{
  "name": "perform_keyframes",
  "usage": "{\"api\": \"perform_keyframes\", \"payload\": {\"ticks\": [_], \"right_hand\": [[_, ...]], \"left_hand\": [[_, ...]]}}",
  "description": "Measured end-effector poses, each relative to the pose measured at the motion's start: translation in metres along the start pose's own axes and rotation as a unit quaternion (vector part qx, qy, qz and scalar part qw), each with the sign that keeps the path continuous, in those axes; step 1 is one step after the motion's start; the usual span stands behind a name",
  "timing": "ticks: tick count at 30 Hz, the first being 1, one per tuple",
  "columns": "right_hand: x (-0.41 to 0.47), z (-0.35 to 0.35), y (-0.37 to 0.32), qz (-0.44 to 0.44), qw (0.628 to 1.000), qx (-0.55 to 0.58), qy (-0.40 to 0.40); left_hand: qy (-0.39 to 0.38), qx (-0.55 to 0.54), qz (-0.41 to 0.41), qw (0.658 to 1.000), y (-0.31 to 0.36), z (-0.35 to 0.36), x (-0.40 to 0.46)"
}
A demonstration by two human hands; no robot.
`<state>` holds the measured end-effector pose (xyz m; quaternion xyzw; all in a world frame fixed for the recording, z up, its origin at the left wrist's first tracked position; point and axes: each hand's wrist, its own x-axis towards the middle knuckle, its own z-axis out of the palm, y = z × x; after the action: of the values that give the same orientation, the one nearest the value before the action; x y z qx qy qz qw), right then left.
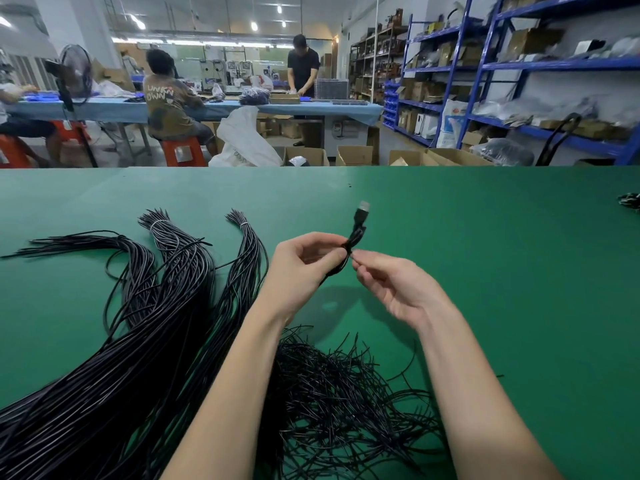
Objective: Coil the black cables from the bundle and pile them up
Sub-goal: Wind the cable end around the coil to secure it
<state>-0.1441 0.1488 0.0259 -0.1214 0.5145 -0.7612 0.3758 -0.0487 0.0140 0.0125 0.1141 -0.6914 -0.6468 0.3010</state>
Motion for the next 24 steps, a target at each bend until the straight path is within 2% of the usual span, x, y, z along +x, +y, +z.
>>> {"api": "perform_keyframes", "payload": {"ticks": [3, 5, 8, 11, 16, 18, 19, 20, 21, 22, 23, 24], "right_hand": [[-0.002, -0.002, -0.002, -0.122, 0.978, -0.167, -0.028], [-0.003, -0.003, -0.005, -0.215, 0.932, -0.292, -0.003], [-0.002, -0.005, -0.004, -0.326, 0.843, -0.424, 0.049], [0.0, -0.008, -0.001, -0.373, 0.788, -0.488, 0.036], [0.004, -0.012, 0.002, -0.415, 0.766, -0.488, 0.04], [0.007, -0.008, 0.005, -0.416, 0.778, -0.465, 0.071], [0.008, -0.005, 0.007, -0.392, 0.804, -0.44, 0.087], [0.01, -0.002, 0.008, -0.339, 0.852, -0.388, 0.092], [0.01, 0.001, 0.008, -0.259, 0.916, -0.296, 0.081], [0.01, 0.005, 0.009, -0.151, 0.974, -0.163, 0.05], [0.009, 0.008, 0.009, -0.052, 0.998, -0.04, 0.018], [0.009, 0.009, 0.01, 0.003, 1.0, 0.03, 0.004]], "left_hand": [[0.018, -0.118, -0.111, 0.987, 0.0, -0.004, 0.004], [0.01, -0.165, -0.153, 0.974, 0.0, -0.006, 0.004], [-0.001, -0.194, -0.181, 0.964, 0.001, -0.006, 0.004], [-0.001, -0.218, -0.199, 0.956, 0.002, -0.006, 0.004], [-0.016, -0.225, -0.198, 0.954, 0.001, -0.008, 0.004], [-0.017, -0.197, -0.17, 0.965, 0.0, -0.008, 0.003], [-0.014, -0.181, -0.151, 0.972, -0.001, -0.007, 0.003], [-0.009, -0.161, -0.129, 0.978, -0.001, -0.006, 0.002], [-0.004, -0.14, -0.109, 0.984, 0.0, -0.005, 0.002], [0.0, -0.117, -0.09, 0.989, 0.0, -0.005, 0.002], [0.004, -0.094, -0.077, 0.993, 0.001, -0.005, 0.002], [0.009, -0.079, -0.072, 0.994, 0.001, -0.004, 0.003]]}}
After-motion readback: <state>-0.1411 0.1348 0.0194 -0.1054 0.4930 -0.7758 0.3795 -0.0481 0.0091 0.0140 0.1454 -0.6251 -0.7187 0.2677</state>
